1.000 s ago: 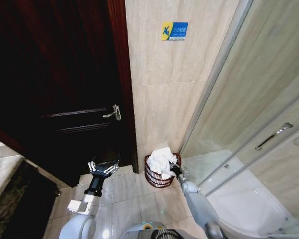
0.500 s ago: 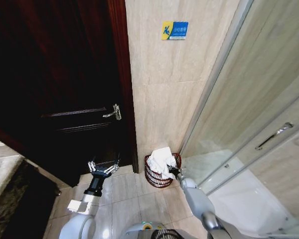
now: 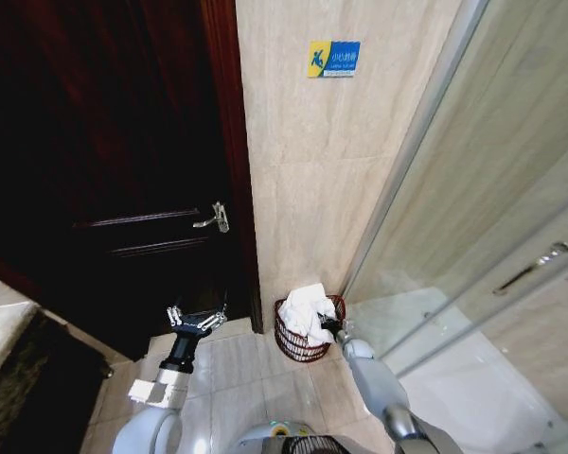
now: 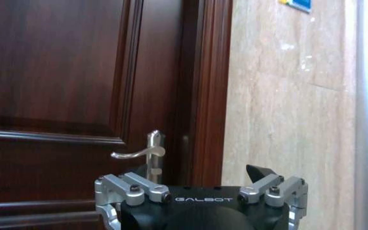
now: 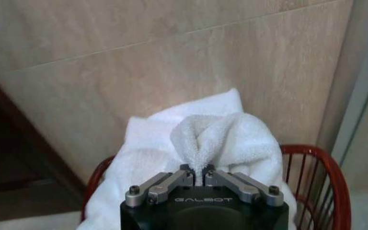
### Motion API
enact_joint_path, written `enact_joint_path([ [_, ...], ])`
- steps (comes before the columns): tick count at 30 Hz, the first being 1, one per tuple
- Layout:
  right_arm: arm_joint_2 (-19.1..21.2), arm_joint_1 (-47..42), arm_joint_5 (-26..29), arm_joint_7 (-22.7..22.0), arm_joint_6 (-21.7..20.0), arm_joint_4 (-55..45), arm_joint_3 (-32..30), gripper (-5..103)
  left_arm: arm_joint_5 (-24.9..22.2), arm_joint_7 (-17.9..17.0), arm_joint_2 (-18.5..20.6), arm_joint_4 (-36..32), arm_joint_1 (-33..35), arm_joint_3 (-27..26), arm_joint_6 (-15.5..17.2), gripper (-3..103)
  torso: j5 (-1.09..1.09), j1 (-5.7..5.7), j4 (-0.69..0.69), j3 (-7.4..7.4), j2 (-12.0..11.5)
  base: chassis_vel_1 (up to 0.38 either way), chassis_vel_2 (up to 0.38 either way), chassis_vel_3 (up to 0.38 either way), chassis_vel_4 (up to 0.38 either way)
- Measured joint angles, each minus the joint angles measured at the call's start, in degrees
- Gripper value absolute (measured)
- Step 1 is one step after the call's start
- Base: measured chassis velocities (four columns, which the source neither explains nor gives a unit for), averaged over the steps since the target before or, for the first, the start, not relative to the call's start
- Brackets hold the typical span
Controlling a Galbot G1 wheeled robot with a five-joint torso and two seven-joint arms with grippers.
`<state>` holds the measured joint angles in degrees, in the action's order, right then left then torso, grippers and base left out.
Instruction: Discard the used towel into the hamper.
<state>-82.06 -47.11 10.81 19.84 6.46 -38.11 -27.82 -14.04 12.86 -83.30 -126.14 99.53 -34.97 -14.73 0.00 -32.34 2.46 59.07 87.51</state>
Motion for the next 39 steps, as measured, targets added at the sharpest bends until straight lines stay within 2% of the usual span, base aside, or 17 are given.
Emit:
enact_joint_path([
  [8, -0.87, 0.91, -2.5, -1.01, -2.33, 4.24, -0.13, 4, 0.0, 0.0, 0.0, 0.0, 0.0, 0.0, 0.0, 100, 0.0, 0.02, -0.01, 0.0, -0.01, -0.041, 0.051, 0.053, -0.039],
  [10, -1.78, 2.29, -3.85, -1.01, -1.89, 7.6, -1.28, 4, 0.0, 0.0, 0.0, 0.0, 0.01, 0.0, 0.0, 100, -0.01, 0.08, 0.0, -0.02, 0.02, 0.056, -0.037, -0.026, 0.015],
  [20, -3.07, 7.16, -3.72, -1.1, -1.74, 18.18, -3.32, 4, 0.0, 0.0, 0.0, 0.0, 0.01, 0.0, 0.0, 100, 0.0, 0.02, 0.01, -0.01, 0.02, 0.016, -0.016, -0.009, 0.014],
  [25, -2.75, 7.01, -2.66, -1.24, -1.83, 17.26, -3.29, 4, 0.0, 0.0, 0.0, 0.0, 0.01, 0.0, 0.0, 100, 0.01, 0.01, 0.01, 0.0, 0.02, 0.0, 0.0, 0.0, 0.0],
  [26, -2.5, 6.78, -2.38, -1.28, -2.02, 16.36, -3.2, 1, 0.0, 0.0, 0.0, 0.0, 0.0, 0.0, 0.0, 100, 0.01, 0.02, 0.0, 0.0, 0.02, 0.0, 0.0, 0.0, 0.0],
  [28, -1.96, 6.77, -2.42, -1.49, -2.22, 15.56, -3.04, 5, 0.0, 0.0, 0.0, 0.0, 0.01, 0.0, 0.0, 100, 0.0, 0.03, 0.0, -0.01, 0.02, 0.0, 0.0, 0.0, 0.0],
  [33, -1.43, 7.21, -3.87, -4.16, -1.08, 14.31, -2.99, 26, 0.0, 0.0, 0.0, 0.0, 0.0, 0.0, 0.0, 100, 0.01, 0.03, 0.0, 0.0, 0.02, 0.0, 0.0, 0.0, 0.0],
  [34, -1.43, 7.21, -3.87, -4.16, -1.08, 14.31, -2.99, 26, 0.0, 0.0, 0.0, 0.0, 0.0, 0.0, 0.0, 100, 0.01, 0.03, 0.0, 0.0, 0.02, 0.0, 0.0, 0.0, 0.0],
  [36, -1.47, 7.03, -5.04, -6.58, 0.65, 13.46, -2.91, 37, 0.0, 0.0, 0.0, 0.0, 0.01, 0.0, 0.0, 100, 0.0, 0.03, 0.0, 0.0, 0.02, 0.0, 0.0, 0.0, 0.0],
  [37, -1.56, 7.12, -6.1, -8.31, 1.63, 13.42, -2.85, 37, 0.0, 0.0, 0.0, 0.0, 0.01, 0.0, 0.0, 100, 0.0, 0.03, 0.0, 0.0, 0.02, 0.0, 0.0, 0.0, 0.0],
  [39, -1.7, 7.75, -7.66, -10.6, 2.68, 14.18, -2.87, 47, 0.0, 0.0, 0.0, 0.0, 0.0, 0.0, 0.0, 100, 0.01, 0.03, 0.0, 0.0, 0.02, 0.0, 0.0, 0.0, 0.0],
])
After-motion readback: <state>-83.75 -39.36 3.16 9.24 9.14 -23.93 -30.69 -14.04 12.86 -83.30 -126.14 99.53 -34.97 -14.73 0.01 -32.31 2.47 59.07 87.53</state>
